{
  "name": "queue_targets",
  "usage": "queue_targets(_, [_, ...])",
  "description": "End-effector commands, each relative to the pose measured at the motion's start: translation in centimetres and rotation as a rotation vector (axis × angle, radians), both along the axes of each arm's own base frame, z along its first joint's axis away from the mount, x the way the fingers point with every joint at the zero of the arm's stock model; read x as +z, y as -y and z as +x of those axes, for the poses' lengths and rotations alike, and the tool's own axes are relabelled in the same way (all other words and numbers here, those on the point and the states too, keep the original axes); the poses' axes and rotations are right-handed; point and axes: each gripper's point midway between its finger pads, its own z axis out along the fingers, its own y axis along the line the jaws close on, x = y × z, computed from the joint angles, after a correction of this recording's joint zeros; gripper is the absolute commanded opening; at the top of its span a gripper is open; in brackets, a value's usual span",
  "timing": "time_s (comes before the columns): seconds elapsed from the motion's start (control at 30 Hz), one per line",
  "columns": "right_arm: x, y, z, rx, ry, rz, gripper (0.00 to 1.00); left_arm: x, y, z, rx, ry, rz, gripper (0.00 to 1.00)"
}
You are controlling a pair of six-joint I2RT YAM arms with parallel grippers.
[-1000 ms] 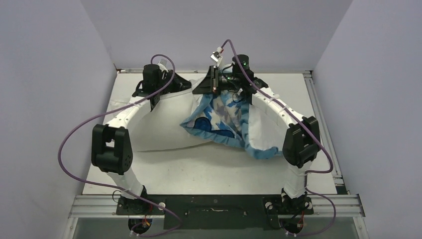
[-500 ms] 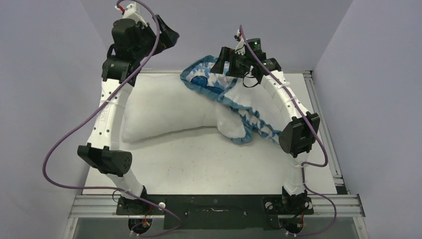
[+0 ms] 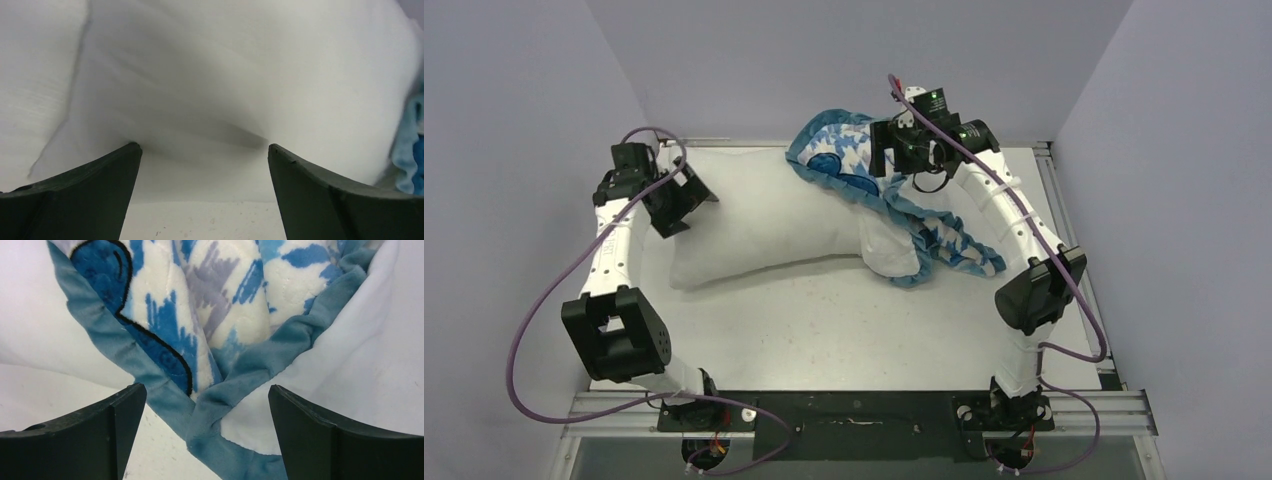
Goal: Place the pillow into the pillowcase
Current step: Stuff the pillow into the pillowcase.
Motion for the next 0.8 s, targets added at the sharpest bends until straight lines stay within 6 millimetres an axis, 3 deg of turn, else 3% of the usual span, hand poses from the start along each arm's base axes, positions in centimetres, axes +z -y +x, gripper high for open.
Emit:
queue_targets(0.0, [0.3, 0.7, -2.8, 0.011, 0.026, -0.116, 0.90, -1.0, -3.8, -0.5, 0.088, -0.007, -0.042, 0.96])
queue_targets(0.07, [1.2, -0.3, -3.2, 0.033, 0.061, -0.133, 0.90, -2.0, -4.3, -0.2, 0.080, -0.022, -0.058, 0.96])
queue_targets(0.2, [2.2, -3.1, -3.8, 0.120, 0.119, -0.153, 0.90, -3.4, -3.3, 1.1, 0.001, -0.011, -0.117, 0.99])
queue_targets(0.3, [1.9, -5.0, -4.0, 0.167, 0.128, -0.161, 0.90, -4.6, -2.5, 1.5, -0.035, -0.023, -0.164, 0.89])
queue_targets(0.37, [1.0, -5.3, -3.6, 0.156, 0.122, -0.186, 0.90, -5.4, -2.0, 1.3, -0.048, -0.040, -0.185, 0.83])
queue_targets(0.53, [-2.6, -3.5, -1.4, 0.053, 0.074, -0.311, 0.90, -6.6, -0.9, 0.4, -0.069, -0.059, -0.209, 0.71])
queue_targets(0.7, [-6.6, -4.4, 0.0, 0.066, -0.027, -0.313, 0.90, -7.6, 0.5, -0.4, -0.102, -0.089, -0.215, 0.67])
queue_targets(0.77, [-6.8, -5.4, 0.3, 0.103, -0.038, -0.286, 0.97, -7.9, 1.3, -0.8, -0.121, -0.097, -0.224, 0.64])
